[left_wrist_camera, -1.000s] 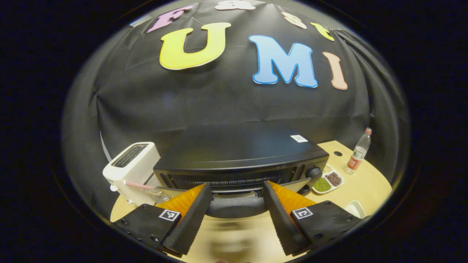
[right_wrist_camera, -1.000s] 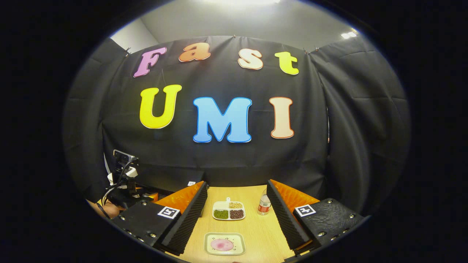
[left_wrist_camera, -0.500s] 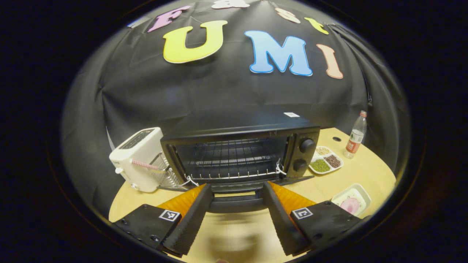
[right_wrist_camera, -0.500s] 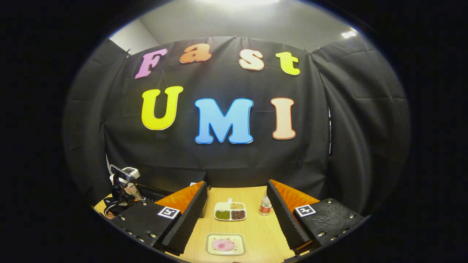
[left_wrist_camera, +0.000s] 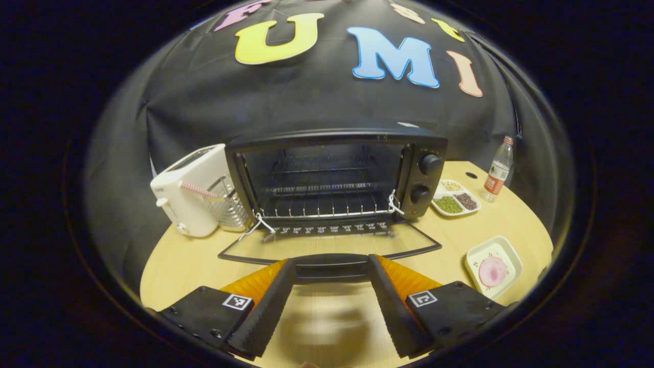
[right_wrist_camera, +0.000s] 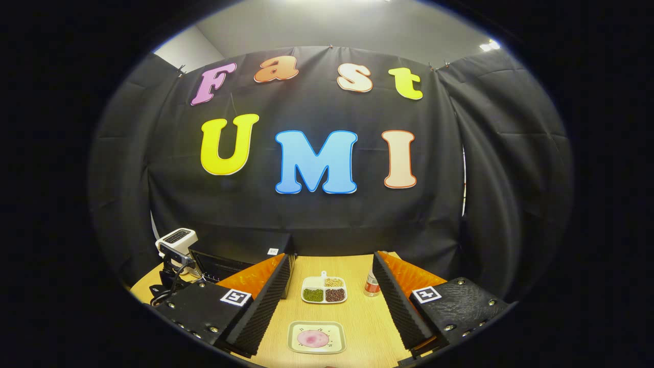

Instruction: Open the electric oven with the left hand, put the food in, and close the electric oven.

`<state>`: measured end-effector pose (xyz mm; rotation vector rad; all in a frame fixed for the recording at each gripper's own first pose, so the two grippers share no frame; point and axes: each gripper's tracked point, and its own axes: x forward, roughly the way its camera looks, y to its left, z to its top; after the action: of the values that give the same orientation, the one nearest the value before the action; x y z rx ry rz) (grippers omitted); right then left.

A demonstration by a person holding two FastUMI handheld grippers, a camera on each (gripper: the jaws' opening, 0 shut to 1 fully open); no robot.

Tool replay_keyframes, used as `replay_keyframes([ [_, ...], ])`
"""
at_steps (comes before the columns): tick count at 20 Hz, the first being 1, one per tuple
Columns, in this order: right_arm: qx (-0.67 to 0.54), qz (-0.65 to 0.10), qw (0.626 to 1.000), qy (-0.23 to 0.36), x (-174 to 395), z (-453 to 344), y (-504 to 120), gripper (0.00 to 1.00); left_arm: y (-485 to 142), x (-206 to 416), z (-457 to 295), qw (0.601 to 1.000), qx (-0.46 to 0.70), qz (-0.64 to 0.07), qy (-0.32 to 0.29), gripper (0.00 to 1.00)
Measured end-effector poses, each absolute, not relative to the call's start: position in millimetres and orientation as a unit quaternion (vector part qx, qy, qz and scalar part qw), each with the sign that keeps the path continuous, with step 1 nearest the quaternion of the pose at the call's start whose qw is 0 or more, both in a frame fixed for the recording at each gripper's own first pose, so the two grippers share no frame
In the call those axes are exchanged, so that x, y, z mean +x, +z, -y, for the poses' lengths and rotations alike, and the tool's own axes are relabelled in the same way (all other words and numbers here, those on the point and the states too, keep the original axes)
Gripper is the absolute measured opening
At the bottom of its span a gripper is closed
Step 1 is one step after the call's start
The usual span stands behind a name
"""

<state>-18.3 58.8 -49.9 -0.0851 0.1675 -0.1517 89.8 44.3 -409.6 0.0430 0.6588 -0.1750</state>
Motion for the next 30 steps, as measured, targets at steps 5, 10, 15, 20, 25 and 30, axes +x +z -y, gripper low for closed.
replay_keyframes([
  [5, -0.031, -0.138, 0.987, -0.071, -16, -48, -91, 0.99, -394, 95, -56, 0.947, -0.001, -0.314, -0.062, 0.97],
  [10, 0.032, -0.312, 0.948, -0.048, -8, -20, -189, 0.99, -263, 106, -50, 0.979, -0.018, -0.189, -0.079, 0.97],
  [15, 0.063, -0.437, 0.896, -0.045, -10, 9, -263, 0.99, -148, 88, -48, 0.991, -0.052, -0.088, -0.088, 0.95],
  [20, 0.065, -0.524, 0.847, -0.06, -10, 26, -314, 0.99, -73, 57, -50, 0.992, -0.078, -0.033, -0.092, 0.98],
  [25, 0.057, -0.577, 0.811, -0.075, 4, 32, -357, 0.99, -59, 31, -59, 0.994, -0.061, -0.011, -0.09, 0.92],
  [30, 0.017, -0.615, 0.784, -0.079, 13, 35, -389, 0.99, -91, 17, -84, 0.994, -0.072, -0.05, -0.063, 0.99],
])
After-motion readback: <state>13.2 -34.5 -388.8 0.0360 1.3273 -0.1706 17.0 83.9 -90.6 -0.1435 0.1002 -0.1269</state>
